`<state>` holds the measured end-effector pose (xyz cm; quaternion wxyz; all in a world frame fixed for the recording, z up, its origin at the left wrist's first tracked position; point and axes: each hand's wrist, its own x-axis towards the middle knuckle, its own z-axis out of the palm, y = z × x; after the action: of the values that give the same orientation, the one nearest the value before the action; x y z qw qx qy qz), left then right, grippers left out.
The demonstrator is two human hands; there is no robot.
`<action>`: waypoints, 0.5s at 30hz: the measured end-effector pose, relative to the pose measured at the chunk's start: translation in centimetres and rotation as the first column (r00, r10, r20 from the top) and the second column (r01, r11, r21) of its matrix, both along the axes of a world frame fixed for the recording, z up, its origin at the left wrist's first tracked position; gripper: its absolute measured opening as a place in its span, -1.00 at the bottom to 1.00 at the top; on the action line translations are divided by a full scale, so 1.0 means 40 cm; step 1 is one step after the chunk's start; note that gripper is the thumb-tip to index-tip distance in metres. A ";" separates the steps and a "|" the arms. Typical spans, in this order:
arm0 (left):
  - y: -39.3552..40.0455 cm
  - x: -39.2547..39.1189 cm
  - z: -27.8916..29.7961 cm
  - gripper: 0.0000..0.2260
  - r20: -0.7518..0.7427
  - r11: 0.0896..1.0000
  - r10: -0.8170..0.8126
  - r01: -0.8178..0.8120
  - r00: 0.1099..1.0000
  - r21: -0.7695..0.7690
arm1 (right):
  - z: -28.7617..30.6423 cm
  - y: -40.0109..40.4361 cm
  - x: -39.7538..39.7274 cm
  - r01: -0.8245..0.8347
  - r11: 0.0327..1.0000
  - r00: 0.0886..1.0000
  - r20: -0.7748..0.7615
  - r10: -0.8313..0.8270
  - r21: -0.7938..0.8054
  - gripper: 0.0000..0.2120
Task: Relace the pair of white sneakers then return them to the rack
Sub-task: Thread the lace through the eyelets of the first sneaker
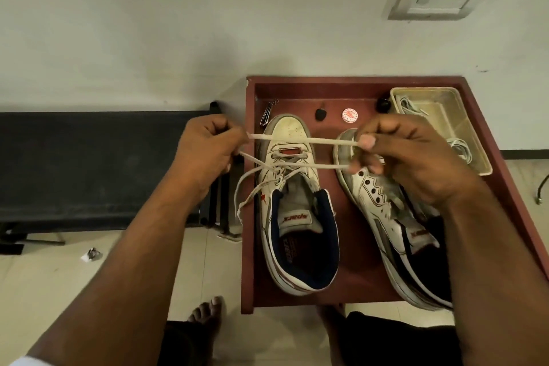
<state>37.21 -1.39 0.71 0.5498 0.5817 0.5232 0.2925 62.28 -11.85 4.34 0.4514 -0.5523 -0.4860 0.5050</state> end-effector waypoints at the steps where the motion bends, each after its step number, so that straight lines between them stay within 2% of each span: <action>1: -0.002 0.002 0.000 -0.94 -0.034 1.000 0.013 -0.013 0.999 0.021 | 0.005 -0.003 0.008 0.041 0.998 0.999 -0.024 -0.040 0.038 -0.91; 2: -0.010 0.009 0.004 -0.83 -0.035 0.999 -0.010 0.011 0.999 0.048 | 0.008 -0.001 0.008 0.074 0.995 0.997 -0.041 -0.071 0.072 -0.93; 4: -0.036 0.039 0.024 -0.60 0.119 0.986 -0.155 0.148 0.981 0.071 | 0.010 0.009 -0.016 0.111 0.990 0.993 -0.038 -0.108 0.087 -0.90; 5: -0.053 0.059 0.037 -0.56 0.200 0.970 -0.241 0.231 0.950 0.071 | 0.010 0.015 -0.035 0.109 0.991 0.994 -0.008 -0.109 0.082 -0.88; 7: -0.079 0.093 0.048 -0.62 0.247 0.929 -0.370 0.360 0.896 0.085 | 0.005 0.022 -0.066 0.091 0.992 0.992 0.084 -0.098 0.082 -0.87; 9: -0.085 0.099 0.047 -0.77 0.183 0.923 -0.385 0.373 0.905 0.096 | 0.003 0.022 -0.068 0.103 0.992 0.982 0.154 -0.113 0.070 -0.90; 11: -0.062 0.075 0.035 -0.91 0.119 0.968 -0.249 0.241 0.961 0.071 | 0.009 0.012 -0.037 0.148 0.988 0.970 0.189 -0.153 0.037 -0.92; 13: -0.021 0.032 0.020 -0.92 0.042 0.997 0.035 -0.037 0.999 0.060 | 0.017 -0.003 0.007 0.207 0.978 0.954 0.217 -0.210 0.033 -0.91; 15: 0.015 -0.008 0.004 -0.88 -0.044 0.943 0.326 -0.321 0.944 0.083 | 0.020 -0.013 0.038 0.275 0.960 0.927 0.250 -0.279 0.053 -0.88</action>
<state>36.88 -0.78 0.89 0.4569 0.5163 0.6158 0.3814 63.81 -12.37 5.13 0.4564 -0.6720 -0.4613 0.3569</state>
